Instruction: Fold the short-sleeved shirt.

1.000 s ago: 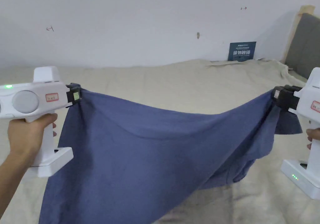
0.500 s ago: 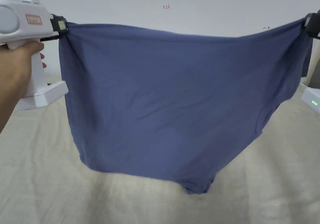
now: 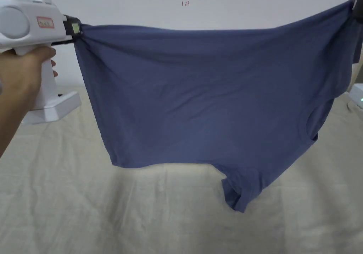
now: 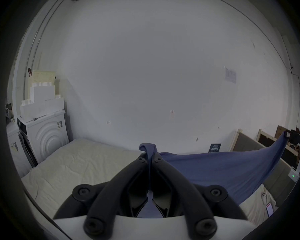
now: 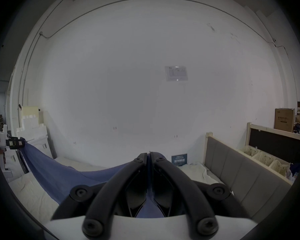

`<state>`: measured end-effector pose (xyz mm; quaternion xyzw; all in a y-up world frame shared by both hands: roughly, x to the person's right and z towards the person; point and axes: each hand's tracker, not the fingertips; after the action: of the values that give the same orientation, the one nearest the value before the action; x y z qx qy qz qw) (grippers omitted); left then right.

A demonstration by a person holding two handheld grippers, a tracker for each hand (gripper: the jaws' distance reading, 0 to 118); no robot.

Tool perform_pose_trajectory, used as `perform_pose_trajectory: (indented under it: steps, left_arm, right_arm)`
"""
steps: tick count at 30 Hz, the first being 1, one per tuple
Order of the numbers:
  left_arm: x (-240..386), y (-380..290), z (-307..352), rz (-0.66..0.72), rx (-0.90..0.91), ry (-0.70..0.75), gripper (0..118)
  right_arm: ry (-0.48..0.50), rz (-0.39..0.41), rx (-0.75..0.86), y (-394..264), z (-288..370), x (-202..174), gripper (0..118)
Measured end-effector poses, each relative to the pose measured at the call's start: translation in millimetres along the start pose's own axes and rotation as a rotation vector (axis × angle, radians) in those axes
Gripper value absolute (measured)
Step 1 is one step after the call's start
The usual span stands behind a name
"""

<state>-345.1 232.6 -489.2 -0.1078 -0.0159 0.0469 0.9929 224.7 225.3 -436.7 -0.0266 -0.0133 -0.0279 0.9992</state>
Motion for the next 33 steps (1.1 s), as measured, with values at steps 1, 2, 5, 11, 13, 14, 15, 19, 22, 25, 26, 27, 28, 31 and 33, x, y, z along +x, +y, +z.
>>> perform_pose_trajectory:
  steps: [1, 2, 5, 11, 13, 14, 15, 19, 22, 25, 26, 27, 28, 31, 33]
  left_arm:
    - [-1, -11, -3, -0.003, -0.023, 0.0, 0]
    - [-2, -24, -4, -0.002, -0.04, -0.002, 0]
    - [-6, -64, -8, 0.0, -0.097, -0.003, 0]
    - [-18, -149, 3, 0.022, -0.218, 0.002, 0]
    - [-21, -176, 19, 0.053, -0.245, -0.008, 0]
    - [-24, -192, 26, 0.067, -0.268, -0.011, 0]
    - [-26, -206, 35, 0.075, -0.282, -0.014, 0]
    - [-32, -260, 70, 0.054, -0.353, -0.008, 0]
    - [-37, -297, 92, 0.079, -0.428, 0.01, 0]
    - [-43, -327, 116, 0.088, -0.453, 0.022, 0]
    - [-45, -336, 124, 0.093, -0.47, 0.026, 0]
    - [-47, -343, 134, 0.097, -0.48, 0.029, 0]
    - [-55, -352, 137, 0.098, -0.488, 0.032, 0]
    - [-61, -364, 163, 0.104, -0.505, 0.037, 0]
    - [-66, -371, 181, 0.098, -0.52, 0.037, 0]
  right_arm:
    - [0.002, 0.001, -0.023, -11, 0, 1, 2]
    - [0.004, -0.001, -0.042, -24, 3, 2, 2]
    - [-0.001, -0.023, -0.098, -67, 8, 7, 2]
    - [0.006, -0.081, -0.233, -147, 40, 14, 2]
    - [0.013, -0.103, -0.27, -172, 55, 15, 2]
    - [0.014, -0.11, -0.294, -184, 68, 15, 2]
    - [0.013, -0.119, -0.304, -196, 79, 15, 2]
    - [0.033, -0.158, -0.377, -236, 123, 15, 2]
    - [0.033, -0.174, -0.432, -263, 154, 15, 2]
    - [0.027, -0.189, -0.471, -285, 188, 13, 2]
    - [0.028, -0.191, -0.482, -291, 199, 14, 2]
    - [0.028, -0.199, -0.498, -296, 210, 13, 2]
    - [0.035, -0.199, -0.507, -300, 221, 13, 2]
    - [0.034, -0.194, -0.525, -308, 251, 11, 2]
    - [0.034, -0.183, -0.535, -311, 272, 9, 2]
